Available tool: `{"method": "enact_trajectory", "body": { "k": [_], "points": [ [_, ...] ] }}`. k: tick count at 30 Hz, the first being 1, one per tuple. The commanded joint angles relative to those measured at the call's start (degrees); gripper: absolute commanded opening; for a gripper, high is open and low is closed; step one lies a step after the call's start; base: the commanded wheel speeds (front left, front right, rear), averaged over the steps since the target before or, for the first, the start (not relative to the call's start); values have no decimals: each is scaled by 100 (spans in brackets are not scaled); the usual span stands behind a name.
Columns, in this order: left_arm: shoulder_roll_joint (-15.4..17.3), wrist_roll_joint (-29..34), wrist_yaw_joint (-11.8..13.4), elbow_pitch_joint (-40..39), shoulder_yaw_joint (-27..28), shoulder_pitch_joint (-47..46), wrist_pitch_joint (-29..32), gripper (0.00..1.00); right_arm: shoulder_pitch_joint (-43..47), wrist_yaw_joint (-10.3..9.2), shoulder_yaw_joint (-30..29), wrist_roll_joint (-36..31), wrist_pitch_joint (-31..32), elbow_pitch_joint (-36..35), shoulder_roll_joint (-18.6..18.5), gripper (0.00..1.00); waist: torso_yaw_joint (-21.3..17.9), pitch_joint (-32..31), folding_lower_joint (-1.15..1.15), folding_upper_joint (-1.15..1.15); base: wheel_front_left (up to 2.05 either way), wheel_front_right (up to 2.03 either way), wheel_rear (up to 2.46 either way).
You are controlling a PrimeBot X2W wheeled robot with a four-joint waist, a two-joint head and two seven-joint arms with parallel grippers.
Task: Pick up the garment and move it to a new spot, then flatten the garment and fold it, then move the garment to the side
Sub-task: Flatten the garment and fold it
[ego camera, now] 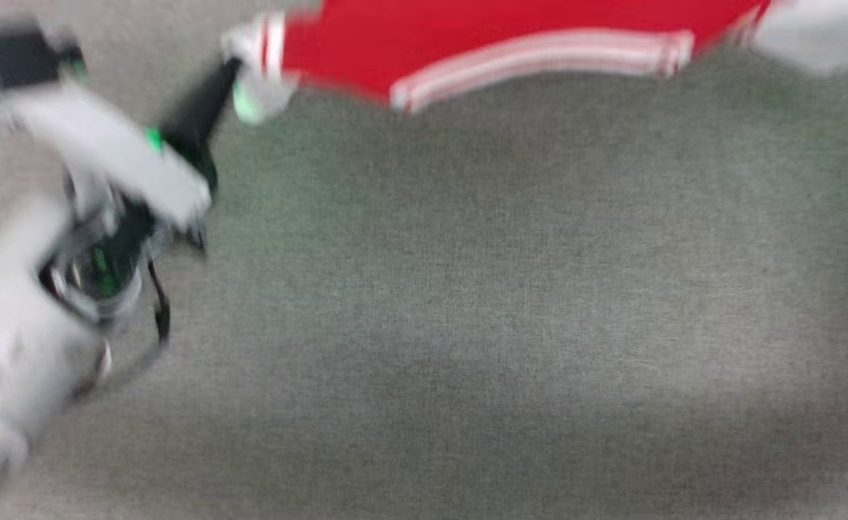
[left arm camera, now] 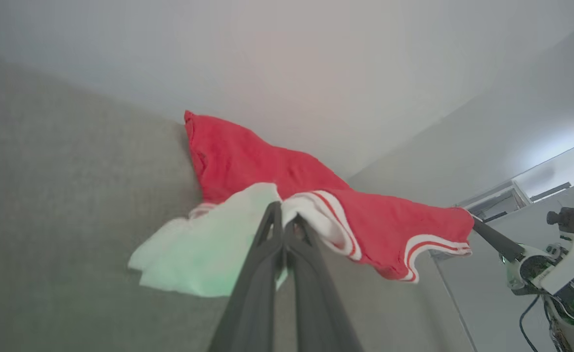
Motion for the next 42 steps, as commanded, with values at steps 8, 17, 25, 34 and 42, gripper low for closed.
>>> {"method": "enact_trajectory", "body": {
  "k": [8, 17, 25, 34, 42],
  "points": [
    [387, -47, 13, -813, -230, 1713, -280, 0, 2297, -4, -961, 225, 1164, -1614, 43, 0, 77, -798, 0, 0, 0, 0, 0],
    [801, -97, 13, -1470, -208, 3003, -745, 0, 4291, -4, -1978, 174, 2443, -3253, 713, 0, 33, -1182, 0, 0, 0, 0, 0],
    [1355, 18, 56, -1919, -130, 3999, -968, 0, 5490, -4, -2499, 365, 3120, -4169, 1101, 0, -52, -1262, 0, 0, 0, 0, 0],
    [1208, 280, 310, -2093, -130, 4327, -955, 0, 5793, -4, -2318, 195, 3250, -4127, 1139, 0, -100, -1160, 0, 0, 0, 0, 0],
    [499, 510, 315, -995, -537, 4149, -619, 0, 5669, -4, -1418, -101, 2714, -3044, 844, 0, -113, -1200, 0, 0, 0, 0, 0]
  ]
}}
